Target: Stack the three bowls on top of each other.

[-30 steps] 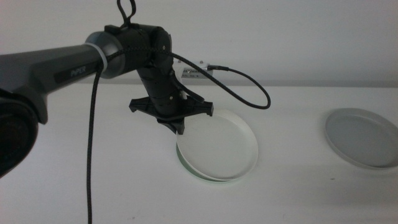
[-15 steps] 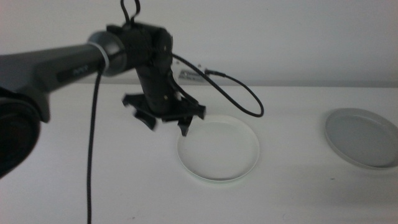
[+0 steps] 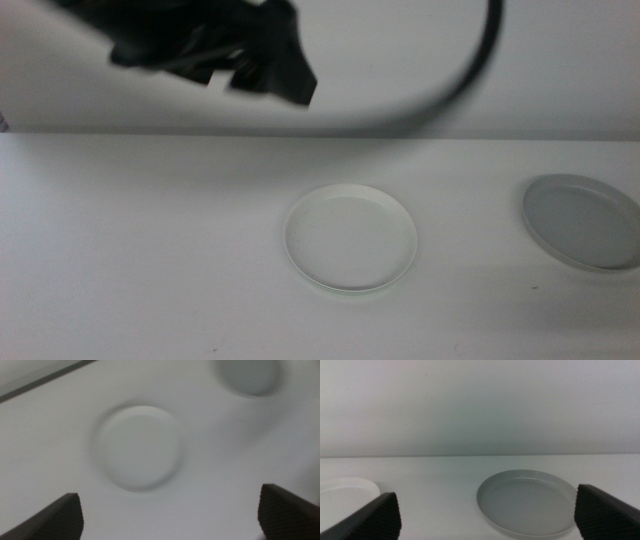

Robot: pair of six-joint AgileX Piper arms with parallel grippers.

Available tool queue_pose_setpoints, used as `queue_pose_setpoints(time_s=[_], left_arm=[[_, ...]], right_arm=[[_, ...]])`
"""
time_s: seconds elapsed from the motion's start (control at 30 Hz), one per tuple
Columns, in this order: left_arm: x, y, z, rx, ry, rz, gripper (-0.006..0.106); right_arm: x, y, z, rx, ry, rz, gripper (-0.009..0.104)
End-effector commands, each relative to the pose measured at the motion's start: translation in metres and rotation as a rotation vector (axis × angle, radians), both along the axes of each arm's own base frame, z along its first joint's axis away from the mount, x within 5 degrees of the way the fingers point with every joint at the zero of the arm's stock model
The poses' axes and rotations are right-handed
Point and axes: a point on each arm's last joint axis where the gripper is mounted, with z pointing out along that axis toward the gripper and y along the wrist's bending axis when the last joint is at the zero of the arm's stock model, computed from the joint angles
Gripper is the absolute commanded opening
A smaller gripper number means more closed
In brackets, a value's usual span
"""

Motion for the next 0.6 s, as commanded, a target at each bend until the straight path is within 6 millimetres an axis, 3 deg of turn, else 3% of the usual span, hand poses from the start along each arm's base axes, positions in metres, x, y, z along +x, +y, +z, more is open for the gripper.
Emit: queue_pose_setpoints(time_s=[0.0,0.07,0.17,0.57], left_arm=[[-0.033,0.007,0.003,-0.08,-0.052,-0.076,0.094],[-0.055,0.015,0.001,-0.124,-0.107,-0.097,0.094],[-0.069,0.022,-0.001,-0.152,-0.156,-0.087,0.094],[-0.07,0.024,-0.007,-0.106,-0.134,-0.095,0.094]], right_arm=[[-0.001,0.0,-0.012,-0.01,-0.005,-0.002,0.093],[-0.001,0.0,-0.012,-0.01,-0.005,-0.002,0.093],[-0.001,0.0,-0.012,-0.01,-0.005,-0.002,0.093],[-0.001,0.0,-0.012,-0.01,-0.005,-0.002,0.093]])
